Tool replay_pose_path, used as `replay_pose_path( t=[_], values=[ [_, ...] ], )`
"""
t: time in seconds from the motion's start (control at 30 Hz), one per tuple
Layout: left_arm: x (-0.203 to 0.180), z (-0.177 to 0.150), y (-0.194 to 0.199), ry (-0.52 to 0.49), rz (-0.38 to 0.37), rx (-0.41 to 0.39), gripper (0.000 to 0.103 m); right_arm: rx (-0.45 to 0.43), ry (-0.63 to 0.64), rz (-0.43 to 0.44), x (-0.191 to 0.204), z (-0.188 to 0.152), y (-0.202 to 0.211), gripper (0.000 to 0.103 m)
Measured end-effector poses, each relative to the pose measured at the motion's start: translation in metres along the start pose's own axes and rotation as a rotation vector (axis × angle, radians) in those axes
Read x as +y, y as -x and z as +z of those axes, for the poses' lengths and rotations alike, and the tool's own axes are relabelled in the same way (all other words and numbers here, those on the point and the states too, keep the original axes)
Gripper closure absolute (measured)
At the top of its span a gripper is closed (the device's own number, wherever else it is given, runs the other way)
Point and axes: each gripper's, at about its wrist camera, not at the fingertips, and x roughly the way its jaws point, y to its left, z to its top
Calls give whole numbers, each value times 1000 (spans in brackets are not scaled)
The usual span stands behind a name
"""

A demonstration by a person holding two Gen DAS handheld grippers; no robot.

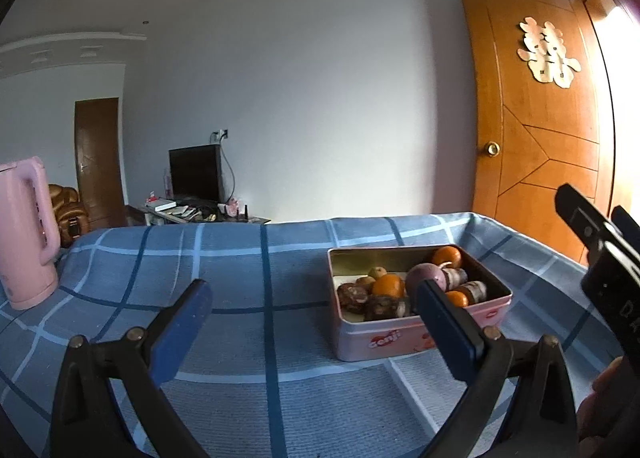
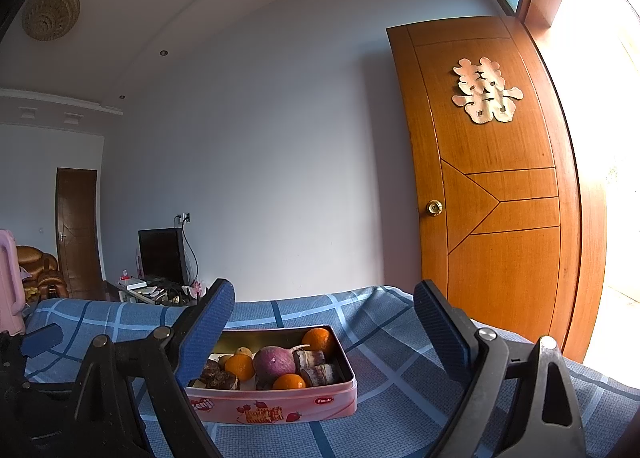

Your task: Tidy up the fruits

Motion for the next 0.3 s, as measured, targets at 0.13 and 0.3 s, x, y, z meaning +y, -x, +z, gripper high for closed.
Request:
replay_pose_path(
  t=[0.13, 0.3],
  values=[
    [-3, 0, 1, -9, 6, -4, 0, 8, 0, -3, 0, 1, -1, 11],
    [-6, 1, 0, -22, -4, 1, 0, 11, -2, -6, 1, 1, -2, 11]
  ],
)
